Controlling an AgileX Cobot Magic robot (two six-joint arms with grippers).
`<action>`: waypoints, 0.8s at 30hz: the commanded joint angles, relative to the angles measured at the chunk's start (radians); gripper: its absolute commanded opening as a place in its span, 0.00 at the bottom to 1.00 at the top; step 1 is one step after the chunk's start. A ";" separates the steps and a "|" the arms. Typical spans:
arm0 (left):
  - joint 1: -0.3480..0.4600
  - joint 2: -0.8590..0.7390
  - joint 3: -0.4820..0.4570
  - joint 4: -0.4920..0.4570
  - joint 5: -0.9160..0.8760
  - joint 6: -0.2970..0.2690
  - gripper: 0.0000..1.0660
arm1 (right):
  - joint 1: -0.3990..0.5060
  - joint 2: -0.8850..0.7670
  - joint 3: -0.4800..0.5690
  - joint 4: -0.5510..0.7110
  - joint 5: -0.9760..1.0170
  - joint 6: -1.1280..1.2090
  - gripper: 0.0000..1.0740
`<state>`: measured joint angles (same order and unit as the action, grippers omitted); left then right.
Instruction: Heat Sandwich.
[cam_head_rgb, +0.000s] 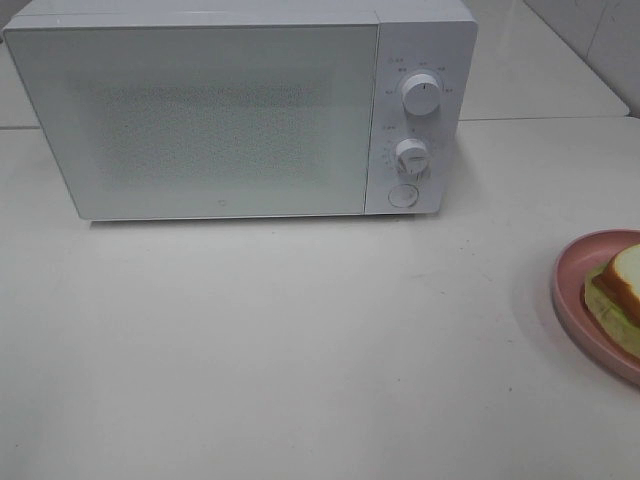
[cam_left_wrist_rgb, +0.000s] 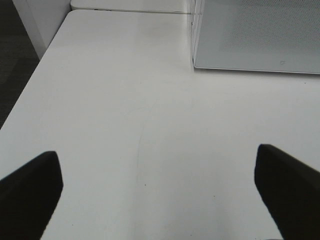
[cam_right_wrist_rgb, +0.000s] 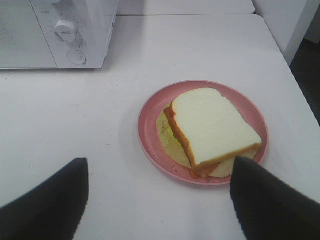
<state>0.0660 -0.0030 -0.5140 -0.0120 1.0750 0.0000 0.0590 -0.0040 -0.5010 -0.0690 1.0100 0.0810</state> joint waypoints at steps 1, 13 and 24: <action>0.004 -0.025 0.000 -0.007 -0.001 -0.006 0.91 | -0.009 -0.021 0.002 -0.001 -0.016 -0.005 0.69; 0.004 -0.025 0.000 -0.007 -0.001 -0.006 0.91 | -0.009 -0.021 0.002 -0.001 -0.016 -0.007 0.69; 0.004 -0.025 0.000 -0.007 -0.001 -0.006 0.91 | -0.009 -0.021 0.002 0.000 -0.016 -0.009 0.69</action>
<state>0.0660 -0.0040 -0.5140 -0.0120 1.0780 0.0000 0.0590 -0.0040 -0.5010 -0.0690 1.0100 0.0810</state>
